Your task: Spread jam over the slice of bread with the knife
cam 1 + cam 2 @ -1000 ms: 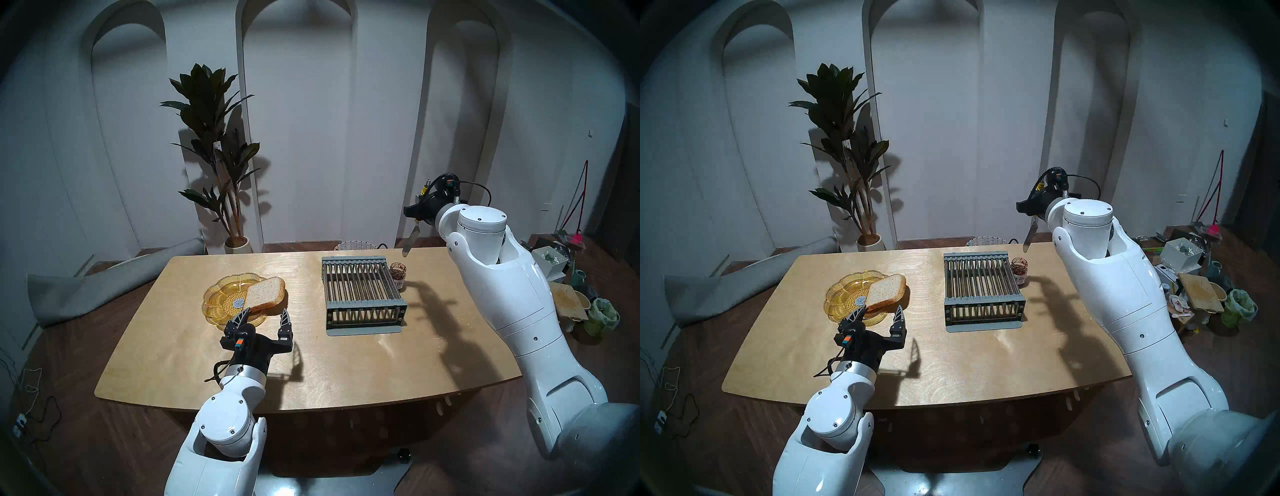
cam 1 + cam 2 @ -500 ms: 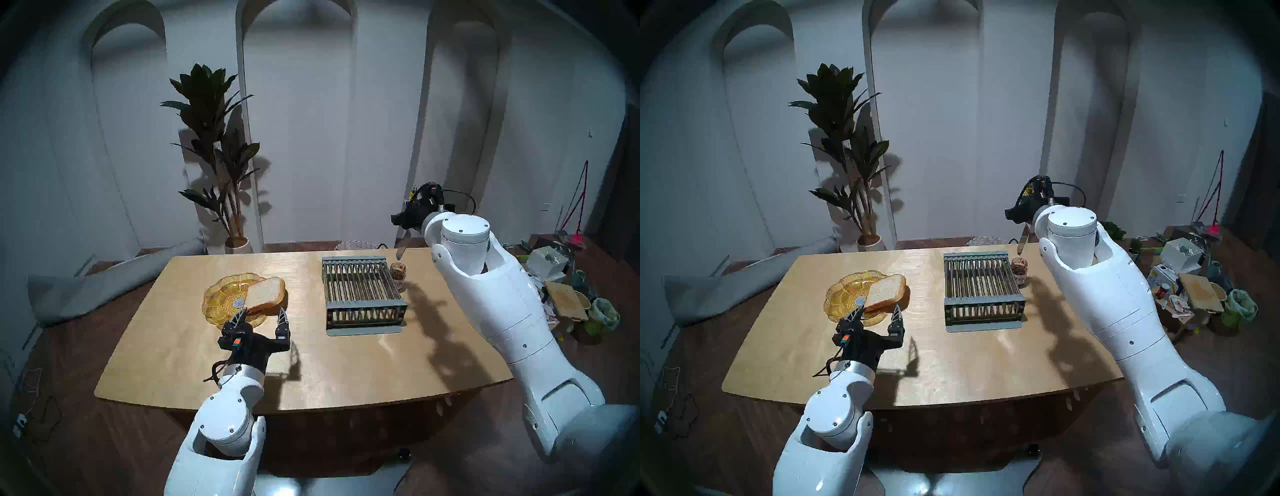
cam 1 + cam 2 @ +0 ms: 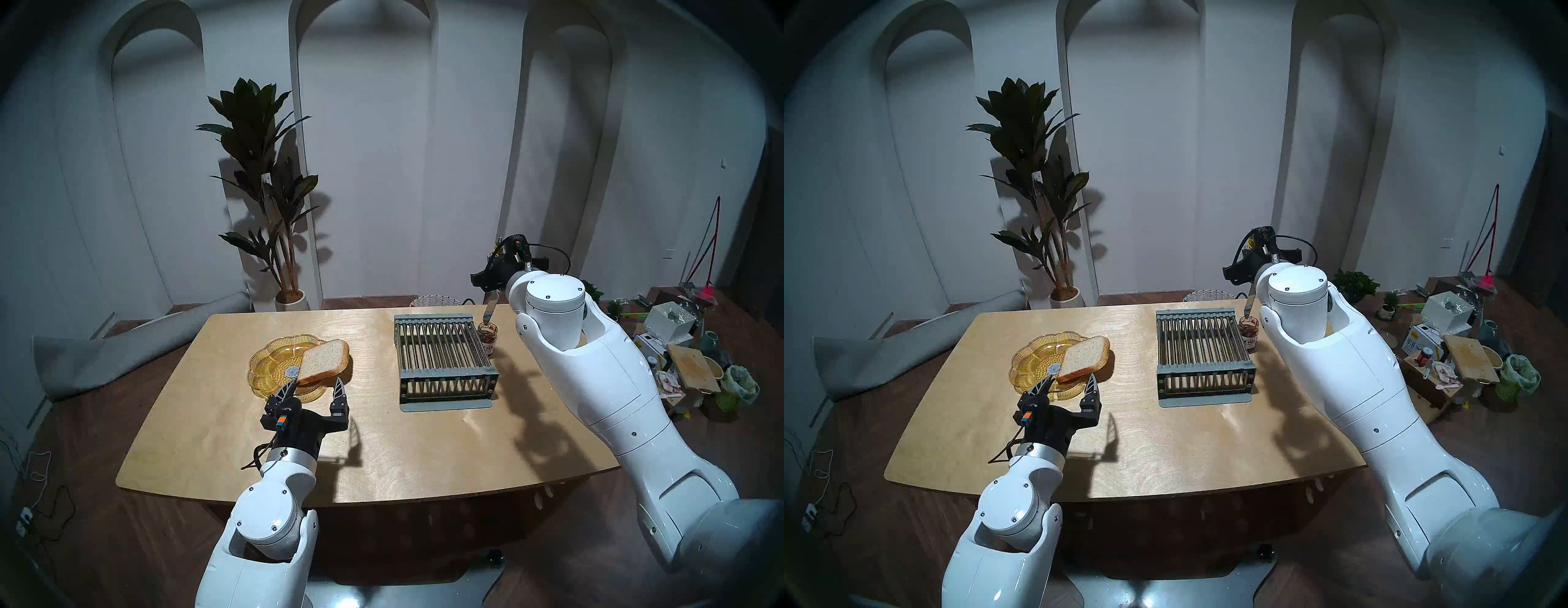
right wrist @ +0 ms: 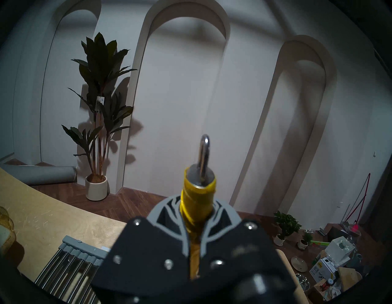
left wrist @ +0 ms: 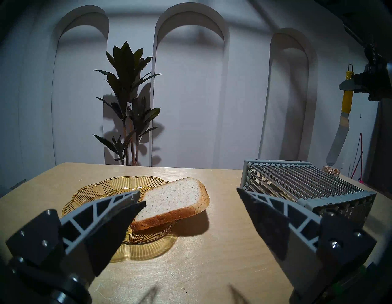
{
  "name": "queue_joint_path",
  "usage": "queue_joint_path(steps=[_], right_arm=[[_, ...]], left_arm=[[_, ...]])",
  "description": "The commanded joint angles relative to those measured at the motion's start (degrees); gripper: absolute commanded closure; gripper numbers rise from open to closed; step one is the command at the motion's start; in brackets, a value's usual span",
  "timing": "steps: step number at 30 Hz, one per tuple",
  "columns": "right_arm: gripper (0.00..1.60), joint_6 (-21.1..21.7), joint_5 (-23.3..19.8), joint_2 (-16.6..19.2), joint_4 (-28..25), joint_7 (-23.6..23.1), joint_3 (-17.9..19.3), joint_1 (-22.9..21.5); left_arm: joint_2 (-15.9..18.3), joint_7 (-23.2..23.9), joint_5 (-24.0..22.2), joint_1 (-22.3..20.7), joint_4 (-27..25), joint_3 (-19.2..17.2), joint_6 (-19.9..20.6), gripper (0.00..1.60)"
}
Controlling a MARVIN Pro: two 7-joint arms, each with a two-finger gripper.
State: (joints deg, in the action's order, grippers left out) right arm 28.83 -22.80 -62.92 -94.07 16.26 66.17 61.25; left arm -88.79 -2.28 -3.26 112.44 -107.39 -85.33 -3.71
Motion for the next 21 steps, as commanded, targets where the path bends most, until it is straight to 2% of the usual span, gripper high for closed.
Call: queue_joint_path(steps=[1,21], right_arm=[[1.6,-1.6,1.28,-0.07,-0.33,0.82,-0.47,-0.2],[1.6,-3.01,3.03,-0.17,2.14,1.67,-3.54,0.11]], left_arm=[[-0.09,-0.08,0.27,0.16,-1.2,0.31,-0.94,0.0],[-0.23,-0.12,-0.04,0.54,-1.63,-0.01,-3.08,0.0]])
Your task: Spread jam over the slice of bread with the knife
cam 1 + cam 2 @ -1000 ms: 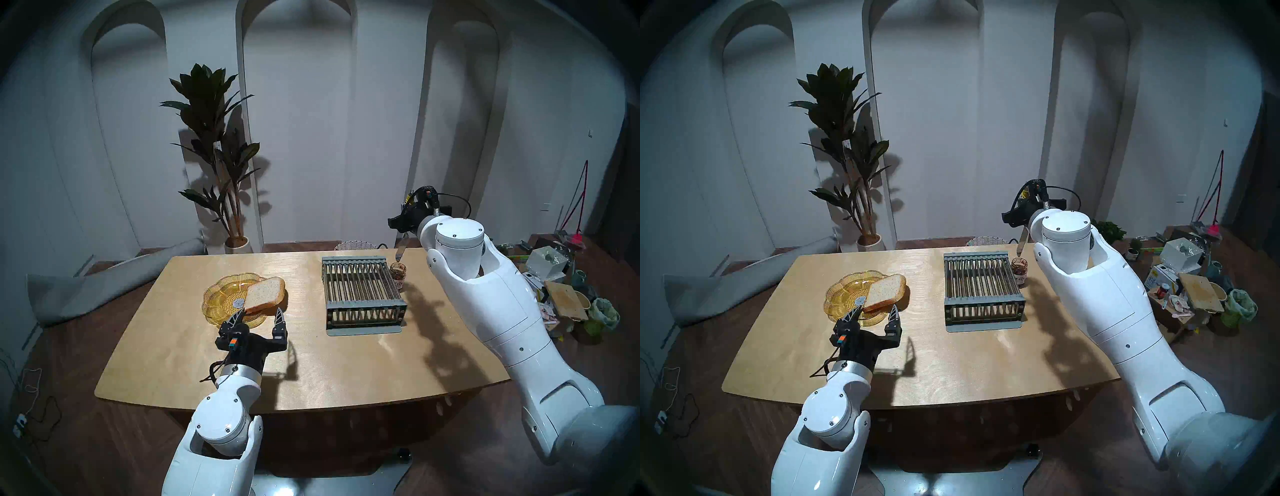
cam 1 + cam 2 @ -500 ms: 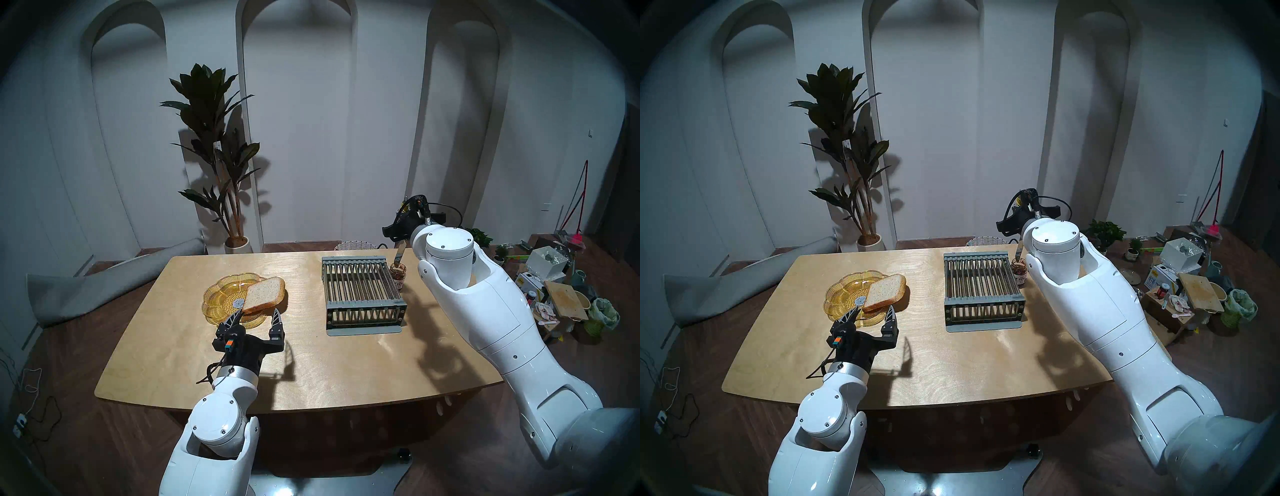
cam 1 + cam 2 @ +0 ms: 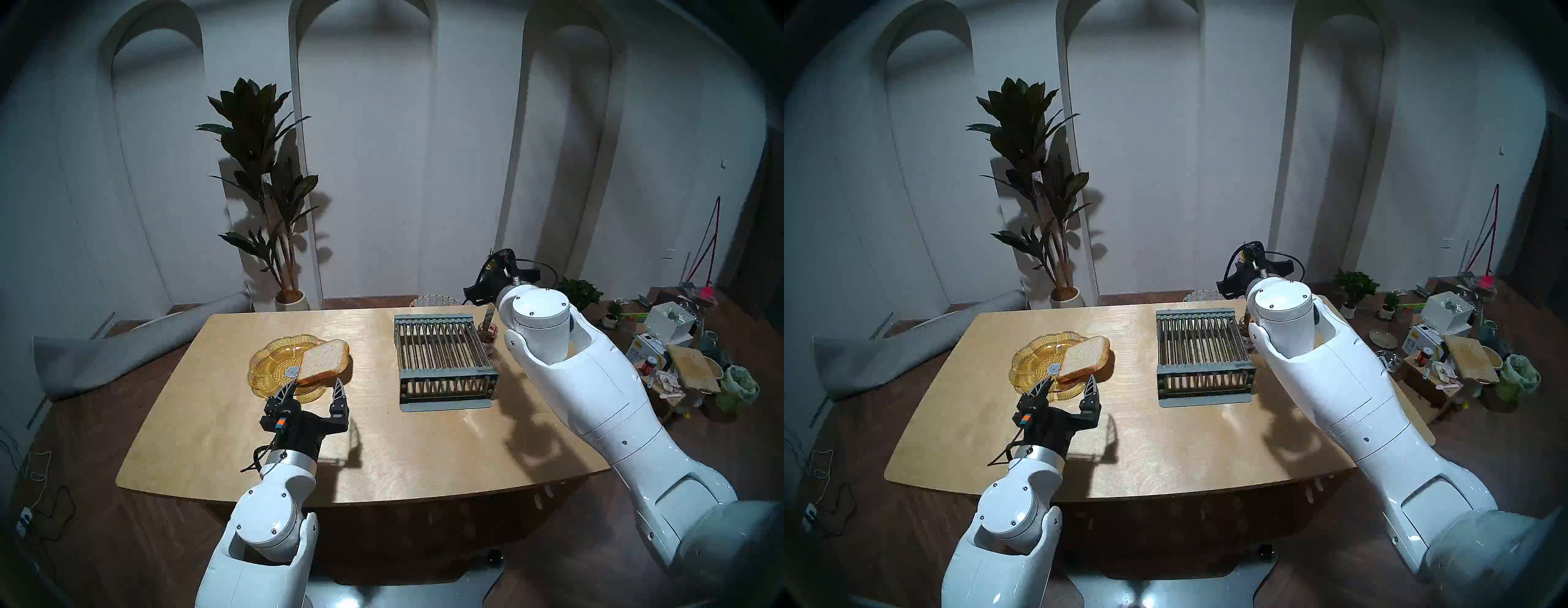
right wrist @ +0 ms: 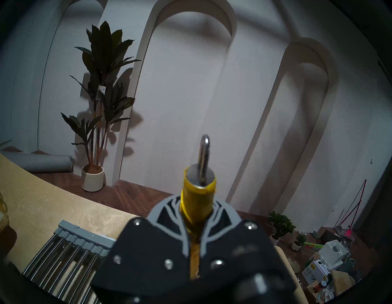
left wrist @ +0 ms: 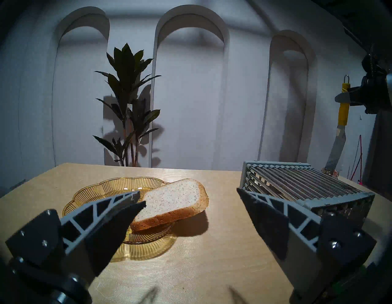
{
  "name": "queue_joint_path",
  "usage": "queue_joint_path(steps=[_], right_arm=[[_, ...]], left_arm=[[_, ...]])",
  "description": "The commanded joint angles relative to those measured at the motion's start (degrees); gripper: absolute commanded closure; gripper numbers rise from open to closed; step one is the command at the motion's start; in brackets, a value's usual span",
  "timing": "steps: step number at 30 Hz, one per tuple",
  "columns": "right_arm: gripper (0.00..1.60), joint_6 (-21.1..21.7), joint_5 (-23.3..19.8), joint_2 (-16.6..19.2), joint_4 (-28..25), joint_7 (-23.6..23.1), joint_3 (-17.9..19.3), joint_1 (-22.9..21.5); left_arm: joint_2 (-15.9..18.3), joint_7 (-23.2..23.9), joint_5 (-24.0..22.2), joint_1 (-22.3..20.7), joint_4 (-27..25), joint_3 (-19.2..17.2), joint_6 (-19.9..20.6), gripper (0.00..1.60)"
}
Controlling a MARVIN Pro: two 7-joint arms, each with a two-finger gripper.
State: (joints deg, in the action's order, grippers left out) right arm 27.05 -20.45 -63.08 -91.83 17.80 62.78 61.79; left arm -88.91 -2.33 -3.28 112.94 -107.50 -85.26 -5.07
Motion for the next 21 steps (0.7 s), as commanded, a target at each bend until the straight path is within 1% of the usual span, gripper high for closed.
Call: queue_joint_path(steps=[1,4,8,10,21], right_arm=[[1.6,-1.35,0.7,-0.02,0.06,0.12,-0.28,-0.4],[1.6,-1.45,0.73,0.0,0.47,0.06,-0.59,-0.4],[1.6,-1.71,0.83,-0.12,1.04,0.1,-1.03,-0.35],[1.6,-1.66,0.76,-0.16,1.05,0.03,-1.2,-0.31],[1.6,-1.62,1.17,-0.56,1.58,0.45,-2.36,-0.24]], left_arm=[[-0.05,-0.03,0.03,0.05,-1.57,-0.09,-1.79,0.0],[0.91,0.61,0.67,0.03,-1.62,-0.05,-2.22,0.0],[1.38,0.16,1.91,0.23,-2.0,-0.29,-2.28,0.0],[1.59,0.28,1.74,0.44,-2.26,-0.68,-2.27,0.0],[1.36,0.16,1.55,1.57,-3.35,-1.78,-2.84,0.0]])
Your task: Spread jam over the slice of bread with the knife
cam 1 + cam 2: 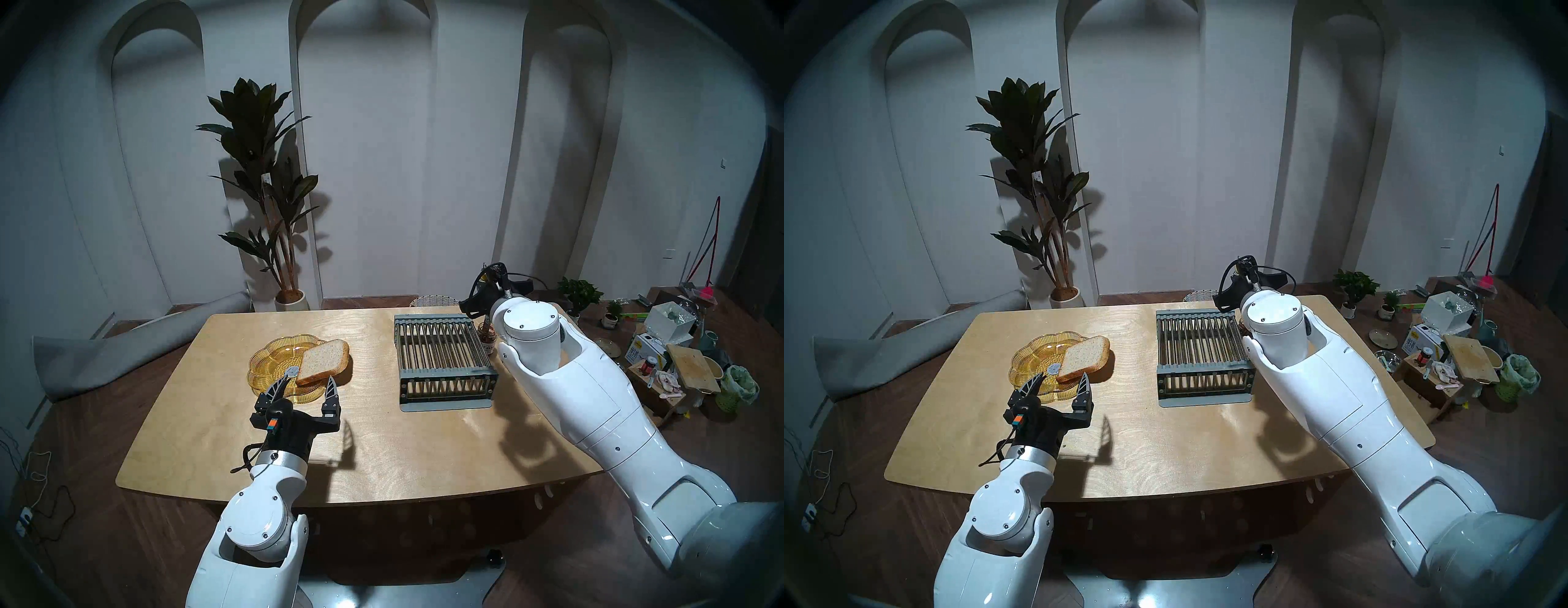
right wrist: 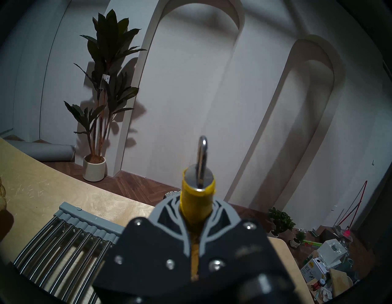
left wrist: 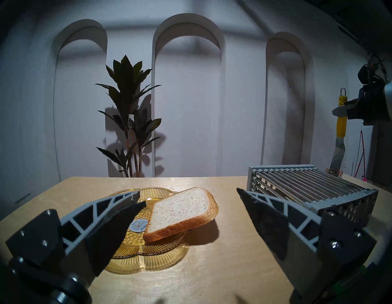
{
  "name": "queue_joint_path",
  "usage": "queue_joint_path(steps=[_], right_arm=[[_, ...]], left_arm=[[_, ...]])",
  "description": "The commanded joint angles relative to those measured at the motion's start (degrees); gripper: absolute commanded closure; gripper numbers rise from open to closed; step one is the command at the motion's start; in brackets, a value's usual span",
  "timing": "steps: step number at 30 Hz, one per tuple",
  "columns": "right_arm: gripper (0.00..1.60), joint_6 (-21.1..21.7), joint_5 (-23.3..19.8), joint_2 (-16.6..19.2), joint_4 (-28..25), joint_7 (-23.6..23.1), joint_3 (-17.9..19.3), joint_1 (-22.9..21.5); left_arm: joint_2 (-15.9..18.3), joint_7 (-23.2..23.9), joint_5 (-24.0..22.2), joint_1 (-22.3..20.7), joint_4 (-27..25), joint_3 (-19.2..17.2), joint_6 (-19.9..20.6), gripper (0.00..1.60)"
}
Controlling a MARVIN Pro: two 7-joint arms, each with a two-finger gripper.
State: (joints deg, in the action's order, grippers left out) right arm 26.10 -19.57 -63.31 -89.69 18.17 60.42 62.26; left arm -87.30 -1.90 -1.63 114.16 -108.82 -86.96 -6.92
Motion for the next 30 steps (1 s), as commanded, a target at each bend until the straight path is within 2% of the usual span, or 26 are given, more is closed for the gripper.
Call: queue_joint_path(steps=[1,17,30], right_arm=[[1.6,-0.64,0.48,-0.36,-0.42,0.31,-0.11,-0.72],[1.6,-0.15,1.51,0.24,0.27,0.98,-1.22,-0.32],[1.6,0.57,1.64,-0.73,1.41,2.2,-1.72,-0.33]], left_arm=[[-0.28,-0.3,-0.06,0.4,-2.06,-0.12,-1.02,0.0],[-0.3,-0.42,-0.14,1.15,-2.42,-1.24,-1.35,0.0],[-0.62,-0.44,-0.37,1.62,-2.57,-1.38,-1.67,0.0]])
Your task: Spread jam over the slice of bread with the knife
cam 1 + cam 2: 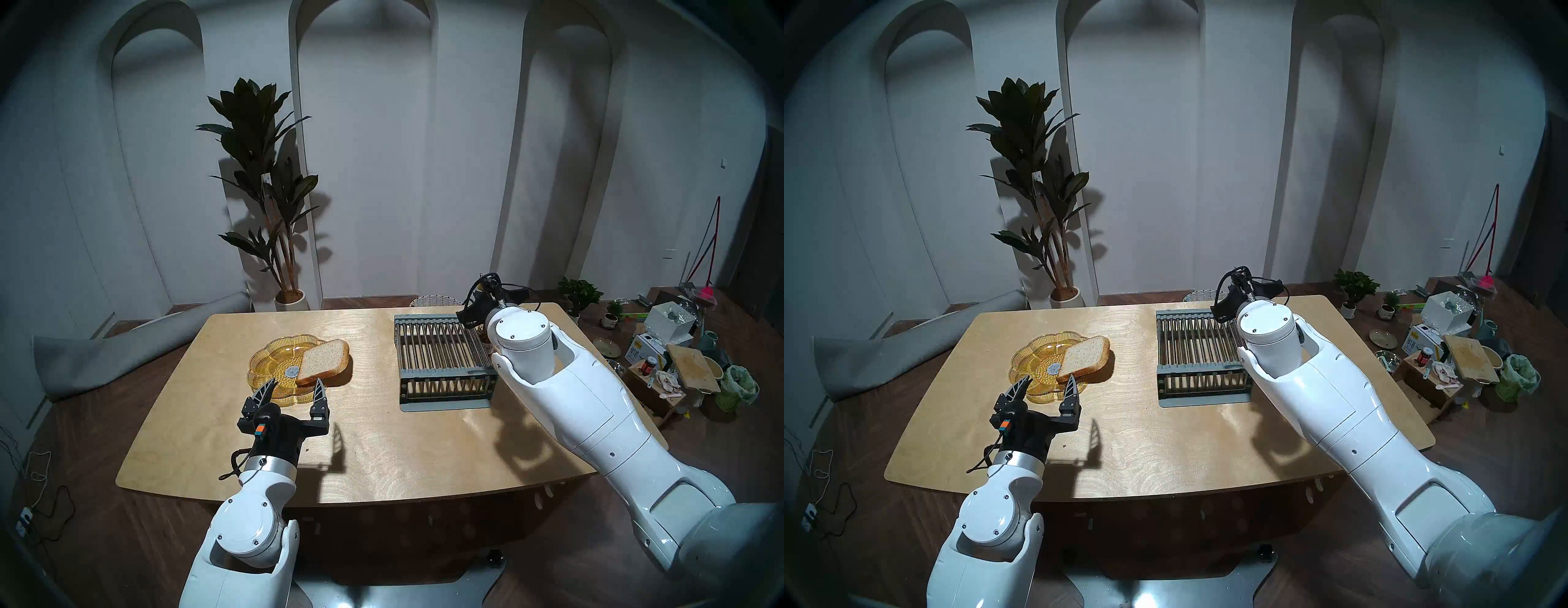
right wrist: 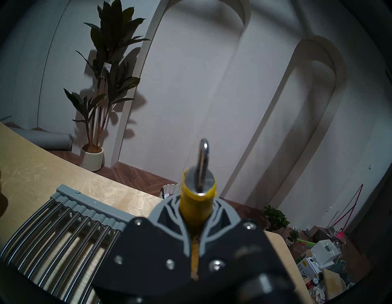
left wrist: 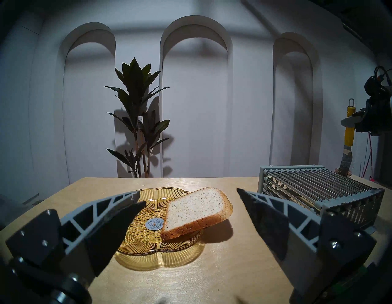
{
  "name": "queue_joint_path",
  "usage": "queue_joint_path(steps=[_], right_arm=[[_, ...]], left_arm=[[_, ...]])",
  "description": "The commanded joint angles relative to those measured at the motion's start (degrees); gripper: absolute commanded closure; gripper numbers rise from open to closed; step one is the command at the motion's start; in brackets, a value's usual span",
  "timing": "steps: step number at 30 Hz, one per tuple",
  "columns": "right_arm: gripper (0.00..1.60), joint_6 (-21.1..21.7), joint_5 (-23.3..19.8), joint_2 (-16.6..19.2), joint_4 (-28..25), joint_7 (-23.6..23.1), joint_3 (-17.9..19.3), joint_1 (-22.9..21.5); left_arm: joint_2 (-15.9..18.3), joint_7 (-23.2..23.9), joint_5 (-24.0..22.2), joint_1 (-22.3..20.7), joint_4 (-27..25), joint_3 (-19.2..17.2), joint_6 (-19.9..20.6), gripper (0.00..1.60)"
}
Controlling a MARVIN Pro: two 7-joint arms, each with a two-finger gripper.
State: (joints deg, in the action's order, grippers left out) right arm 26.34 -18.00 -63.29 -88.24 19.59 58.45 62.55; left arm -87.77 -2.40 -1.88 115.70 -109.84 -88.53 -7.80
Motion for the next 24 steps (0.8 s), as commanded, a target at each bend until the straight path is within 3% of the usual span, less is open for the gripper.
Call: queue_joint_path(steps=[1,24], right_arm=[[1.6,0.48,0.03,-0.95,0.3,1.0,0.3,-0.71],[1.6,0.74,2.93,-1.24,1.91,3.11,-1.72,-1.74]], left_arm=[[-0.13,0.09,-0.12,0.15,-1.62,0.2,-0.79,0.0],[-0.19,0.14,-0.01,0.26,-1.68,0.69,-0.67,0.0]])
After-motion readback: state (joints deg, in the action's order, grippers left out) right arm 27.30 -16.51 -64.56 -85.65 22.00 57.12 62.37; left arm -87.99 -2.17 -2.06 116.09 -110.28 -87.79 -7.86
